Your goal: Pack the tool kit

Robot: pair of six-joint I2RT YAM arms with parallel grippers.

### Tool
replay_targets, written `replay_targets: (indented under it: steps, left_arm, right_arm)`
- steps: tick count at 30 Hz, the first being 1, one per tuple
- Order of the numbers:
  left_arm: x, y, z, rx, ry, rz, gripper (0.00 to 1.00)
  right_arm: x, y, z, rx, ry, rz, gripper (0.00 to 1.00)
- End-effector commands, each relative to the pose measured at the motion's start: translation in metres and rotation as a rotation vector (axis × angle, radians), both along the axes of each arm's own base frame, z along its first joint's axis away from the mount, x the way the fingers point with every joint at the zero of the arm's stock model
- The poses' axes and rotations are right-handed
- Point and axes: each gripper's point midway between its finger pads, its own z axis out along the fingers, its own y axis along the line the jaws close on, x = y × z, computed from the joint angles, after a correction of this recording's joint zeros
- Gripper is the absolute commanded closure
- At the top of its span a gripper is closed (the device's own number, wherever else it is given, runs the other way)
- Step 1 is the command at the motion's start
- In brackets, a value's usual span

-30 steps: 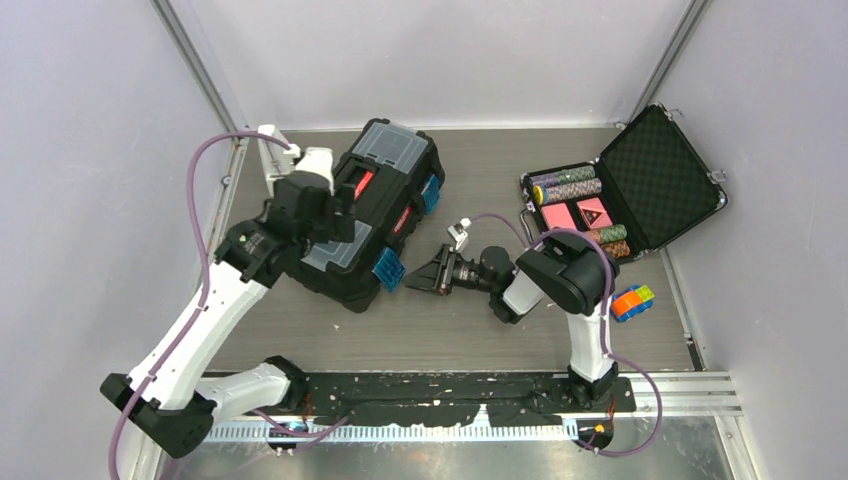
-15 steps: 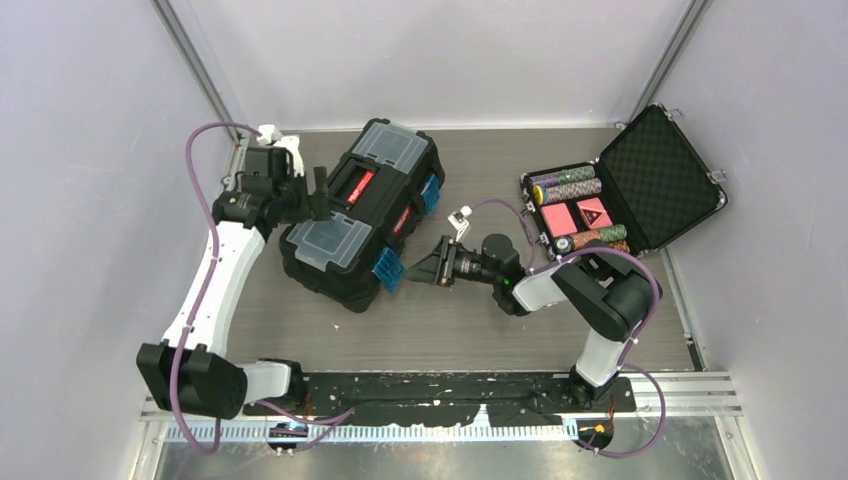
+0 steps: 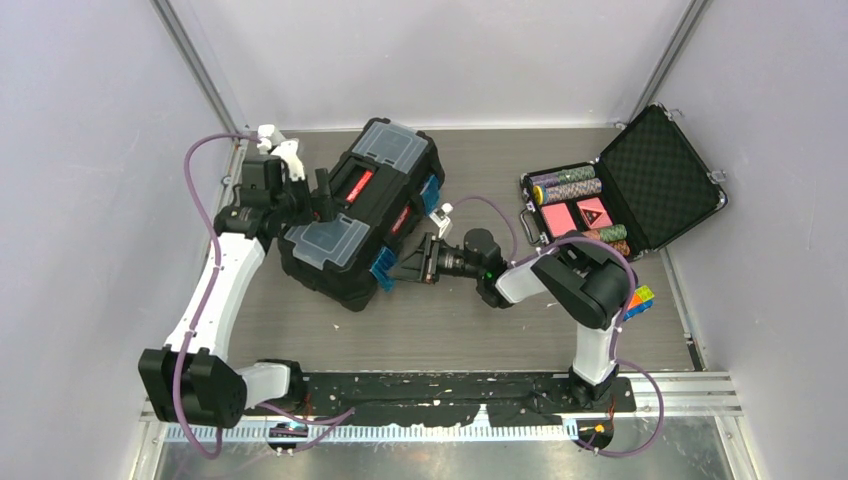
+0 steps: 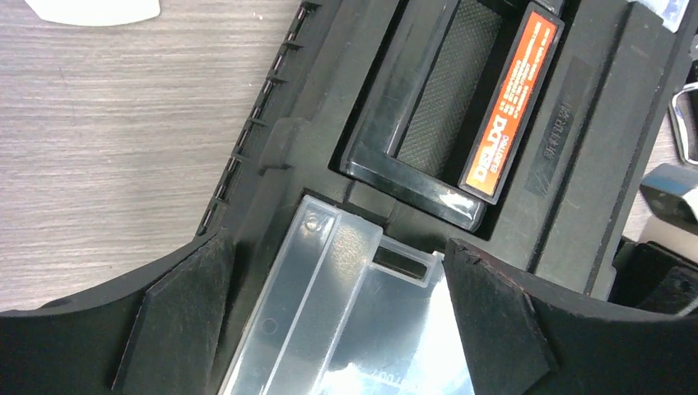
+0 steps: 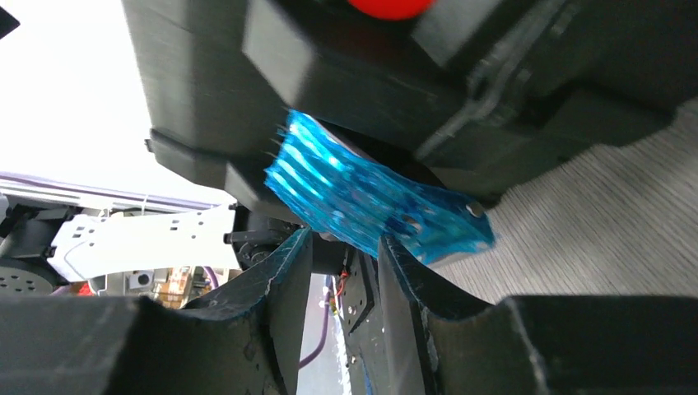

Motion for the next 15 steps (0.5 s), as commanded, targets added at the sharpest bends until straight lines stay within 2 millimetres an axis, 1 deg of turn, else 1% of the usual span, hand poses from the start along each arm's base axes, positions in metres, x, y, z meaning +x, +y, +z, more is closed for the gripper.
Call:
replay_targets:
  steps: [1,2,3,5,8,9,10,11,12,13,15]
  left_arm:
    - [-0.050,-0.024,-0.072,-0.116,0.281,-0.050,0.08]
    - [-0.053,-0.028,-0.077,-0.139,0.294,-0.056,0.08]
    - [-0.058,-0.032,-0.086,-0.161,0.319,-0.060,0.08]
    - [-0.065,-0.038,-0.096,-0.204,0.347,-0.061,0.09]
    - [-0.072,-0.046,-0.106,-0.259,0.364,-0.064,0.09]
    - [-0.074,-0.048,-0.108,-0.273,0.369,-0.066,0.10]
    - [-0.075,-0.050,-0.109,-0.286,0.373,-0.072,0.10]
    - [-0.077,-0.052,-0.110,-0.295,0.378,-0.076,0.10]
    - [-0.078,-0.054,-0.111,-0.306,0.380,-0.078,0.10]
    - [-0.079,-0.057,-0.112,-0.317,0.381,-0.083,0.10]
    - [-0.083,-0.064,-0.114,-0.345,0.394,-0.102,0.11]
  right_arm:
    - [0.005,0.005,-0.041,-0.089,0.090,-0.082,0.58]
    - [0.004,0.005,-0.046,-0.098,0.101,-0.084,0.58]
    - [0.005,0.006,-0.047,-0.102,0.104,-0.089,0.57]
    - [0.008,0.007,-0.050,-0.108,0.112,-0.098,0.56]
    - [0.013,0.011,-0.051,-0.109,0.115,-0.112,0.49]
    - [0.015,0.013,-0.049,-0.098,0.110,-0.115,0.47]
    - [0.017,0.015,-0.048,-0.090,0.104,-0.116,0.43]
    - [0.019,0.017,-0.042,-0.065,0.085,-0.115,0.41]
    - [0.021,0.020,-0.040,-0.052,0.077,-0.114,0.39]
    - [0.022,0.022,-0.033,-0.026,0.056,-0.107,0.38]
    - [0.026,0.028,-0.027,0.001,0.025,-0.099,0.37]
